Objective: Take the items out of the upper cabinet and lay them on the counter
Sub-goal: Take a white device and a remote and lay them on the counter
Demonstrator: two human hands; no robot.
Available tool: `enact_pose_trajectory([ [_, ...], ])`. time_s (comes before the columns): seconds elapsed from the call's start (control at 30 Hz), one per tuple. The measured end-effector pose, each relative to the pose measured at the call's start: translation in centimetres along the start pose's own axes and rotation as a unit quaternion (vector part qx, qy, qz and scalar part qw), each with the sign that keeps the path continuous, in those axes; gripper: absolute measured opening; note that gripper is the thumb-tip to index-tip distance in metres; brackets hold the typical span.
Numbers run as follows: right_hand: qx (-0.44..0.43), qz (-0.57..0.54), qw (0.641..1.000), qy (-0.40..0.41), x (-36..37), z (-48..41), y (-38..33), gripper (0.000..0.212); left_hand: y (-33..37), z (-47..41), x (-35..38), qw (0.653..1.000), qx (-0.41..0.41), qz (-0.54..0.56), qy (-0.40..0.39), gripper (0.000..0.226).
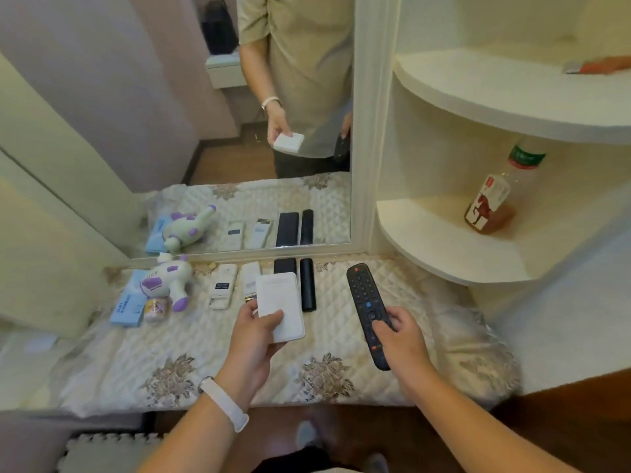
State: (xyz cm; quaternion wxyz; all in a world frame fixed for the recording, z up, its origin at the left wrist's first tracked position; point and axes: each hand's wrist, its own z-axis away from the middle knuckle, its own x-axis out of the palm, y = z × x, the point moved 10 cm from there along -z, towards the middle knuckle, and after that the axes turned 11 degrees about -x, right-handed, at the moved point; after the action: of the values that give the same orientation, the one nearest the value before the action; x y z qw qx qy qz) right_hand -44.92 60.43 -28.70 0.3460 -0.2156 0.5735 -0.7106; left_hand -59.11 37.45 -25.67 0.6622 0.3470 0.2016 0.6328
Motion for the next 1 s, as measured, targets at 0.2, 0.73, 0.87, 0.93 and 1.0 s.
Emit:
enact_pose_trajectory([
  [0.2, 0.047, 0.015, 0.999, 0.008, 2.1, -4.3, 2.3, 0.023, -0.5, -5.0, 1.7, 0.999, -0.038, -0.007, -0.004, 0.034],
  [0.73, 0.141, 0.122, 0.98, 0.065, 4.4, -14.4, 5.9, 0.017, -3.5, -19.7, 8.8, 0.976, -0.158, -0.141, -0.054, 0.032],
  [0.87, 0.139, 0.146, 0.978, 0.059, 5.6, -15.8, 7.1, 0.012, -4.5, -21.4, 9.9, 0.972, -0.168, -0.151, -0.066, 0.037],
  [0.93, 0.136, 0.17, 0.974, 0.053, 5.7, -16.0, 7.4, 0.012, -5.0, -21.6, 10.4, 0.969, -0.169, -0.167, -0.076, 0.039],
  [1.0, 0.133, 0.203, 0.969, 0.047, 5.5, -16.1, 7.6, 0.012, -5.1, -21.3, 10.6, 0.965, -0.166, -0.183, -0.085, 0.041],
])
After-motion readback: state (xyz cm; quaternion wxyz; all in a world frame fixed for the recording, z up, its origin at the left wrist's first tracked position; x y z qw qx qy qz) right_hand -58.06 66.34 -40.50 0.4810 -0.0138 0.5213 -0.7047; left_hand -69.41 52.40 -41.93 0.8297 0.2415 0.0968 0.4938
